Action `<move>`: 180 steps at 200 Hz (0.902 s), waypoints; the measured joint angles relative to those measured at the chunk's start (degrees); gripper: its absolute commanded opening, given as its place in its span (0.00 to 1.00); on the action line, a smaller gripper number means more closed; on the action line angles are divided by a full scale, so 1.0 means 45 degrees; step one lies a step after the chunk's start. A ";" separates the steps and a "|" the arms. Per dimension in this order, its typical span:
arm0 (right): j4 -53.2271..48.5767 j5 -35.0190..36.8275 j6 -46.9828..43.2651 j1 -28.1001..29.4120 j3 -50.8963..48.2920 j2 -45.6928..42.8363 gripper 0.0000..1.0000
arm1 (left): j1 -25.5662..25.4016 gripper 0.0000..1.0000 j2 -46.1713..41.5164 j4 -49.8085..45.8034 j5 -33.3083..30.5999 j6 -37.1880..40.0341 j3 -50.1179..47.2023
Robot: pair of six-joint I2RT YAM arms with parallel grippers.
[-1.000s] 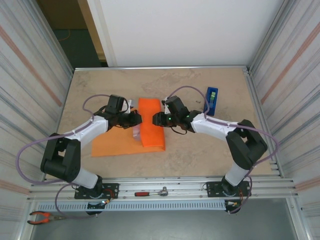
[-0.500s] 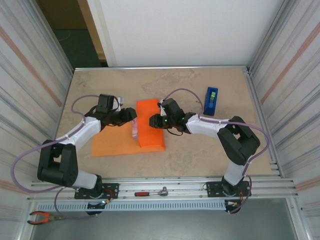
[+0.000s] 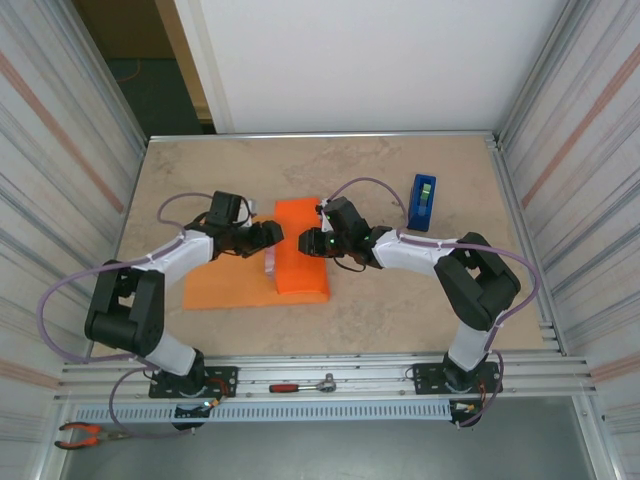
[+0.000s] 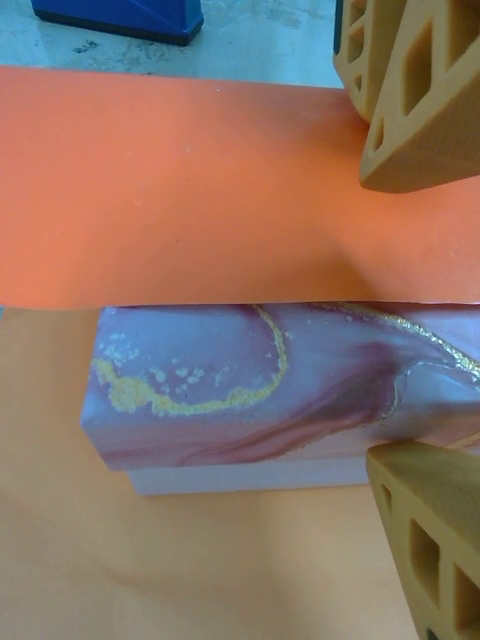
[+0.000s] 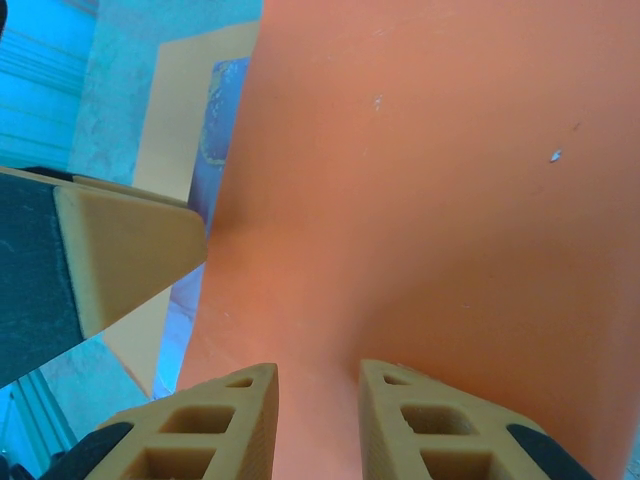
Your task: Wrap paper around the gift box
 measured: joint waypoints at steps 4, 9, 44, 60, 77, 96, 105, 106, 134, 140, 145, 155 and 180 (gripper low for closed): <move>-0.0010 -0.0005 0.0005 -0.0005 0.0000 -0.0010 0.30 | -0.0034 0.57 0.0010 0.0053 -0.0058 -0.0010 -0.0005; -0.0049 -0.0010 0.0015 -0.0063 0.0000 -0.0034 0.32 | -0.0073 0.54 0.0039 0.0102 -0.0117 0.0000 -0.0015; -0.0806 0.0015 0.0296 -0.0471 0.0000 -0.0729 0.51 | -0.0607 0.41 0.0393 0.0719 0.0039 -0.0267 -0.0330; -0.1365 0.0359 0.0277 -0.0695 0.0000 -0.1515 0.54 | -0.0801 0.40 0.0403 0.0928 0.0073 -0.0340 -0.0335; -0.1846 0.0738 0.0155 -0.0937 0.0000 -0.2531 0.52 | -0.0913 0.39 0.0461 0.1059 0.0078 -0.0389 -0.0335; -0.2064 0.0787 -0.0063 -0.1287 -0.0078 -0.3283 0.41 | -0.0981 0.39 0.0510 0.1175 0.0078 -0.0476 -0.0335; -0.1991 0.0753 -0.0155 -0.1496 -0.0301 -0.3468 0.35 | -0.1001 0.39 0.0559 0.1282 0.0083 -0.0491 -0.0335; -0.1987 0.0758 -0.0180 -0.1511 -0.0321 -0.3473 0.35 | -0.1001 0.39 0.0559 0.1292 0.0087 -0.0491 -0.0335; -0.1880 0.0763 -0.0146 -0.1938 -0.1506 -0.3371 0.36 | -0.1025 0.39 0.0583 0.1350 0.0087 -0.0568 -0.0335; -0.1885 0.0763 -0.0126 -0.1977 -0.1719 -0.3274 0.43 | -0.1025 0.39 0.0583 0.1355 0.0087 -0.0568 -0.0335; -0.1885 0.0777 -0.0087 -0.1987 -0.1865 -0.3191 0.49 | -0.1025 0.39 0.0583 0.1350 0.0087 -0.0573 -0.0335; -0.1919 0.0767 -0.0102 -0.1987 -0.2059 -0.3050 0.57 | -0.1025 0.39 0.0583 0.1350 0.0087 -0.0573 -0.0335; -0.1996 0.0787 -0.0053 -0.1982 -0.2161 -0.2973 0.63 | -0.1025 0.39 0.0583 0.1345 0.0087 -0.0568 -0.0335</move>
